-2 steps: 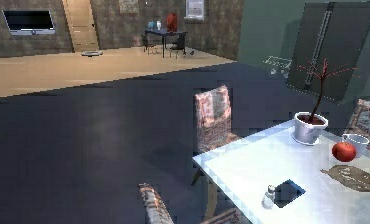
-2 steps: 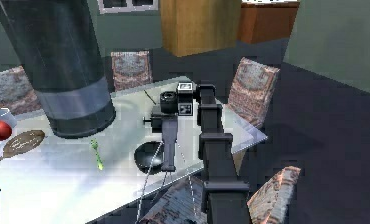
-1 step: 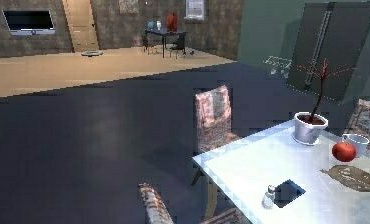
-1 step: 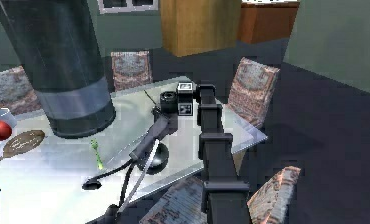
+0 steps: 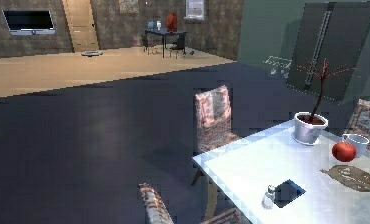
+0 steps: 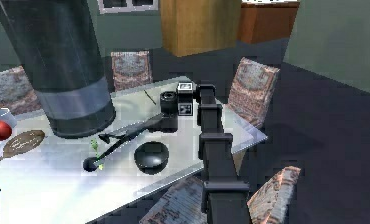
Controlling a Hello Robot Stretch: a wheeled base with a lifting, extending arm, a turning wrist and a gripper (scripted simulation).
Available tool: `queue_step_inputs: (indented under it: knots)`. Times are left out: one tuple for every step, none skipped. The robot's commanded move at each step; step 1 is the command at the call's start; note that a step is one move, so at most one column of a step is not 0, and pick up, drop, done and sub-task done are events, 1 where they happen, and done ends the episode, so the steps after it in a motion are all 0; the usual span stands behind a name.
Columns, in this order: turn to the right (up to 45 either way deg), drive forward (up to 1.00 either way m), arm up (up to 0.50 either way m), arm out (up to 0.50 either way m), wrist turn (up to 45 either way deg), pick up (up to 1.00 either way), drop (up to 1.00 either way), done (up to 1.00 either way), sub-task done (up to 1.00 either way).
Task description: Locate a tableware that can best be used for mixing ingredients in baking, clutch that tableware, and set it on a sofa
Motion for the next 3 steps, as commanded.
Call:
queue_step_inputs:
  knots:
    - [0.0, 0.00, 0.00, 0.00, 45.0, 0.00, 0.00, 0.00, 0.00]
    - [0.0, 0.00, 0.00, 0.00, 12.0, 0.00, 0.00, 0.00, 0.00]
    - [0.0, 0.00, -0.30, 0.00, 0.0, 0.00, 0.00, 0.00, 0.00]
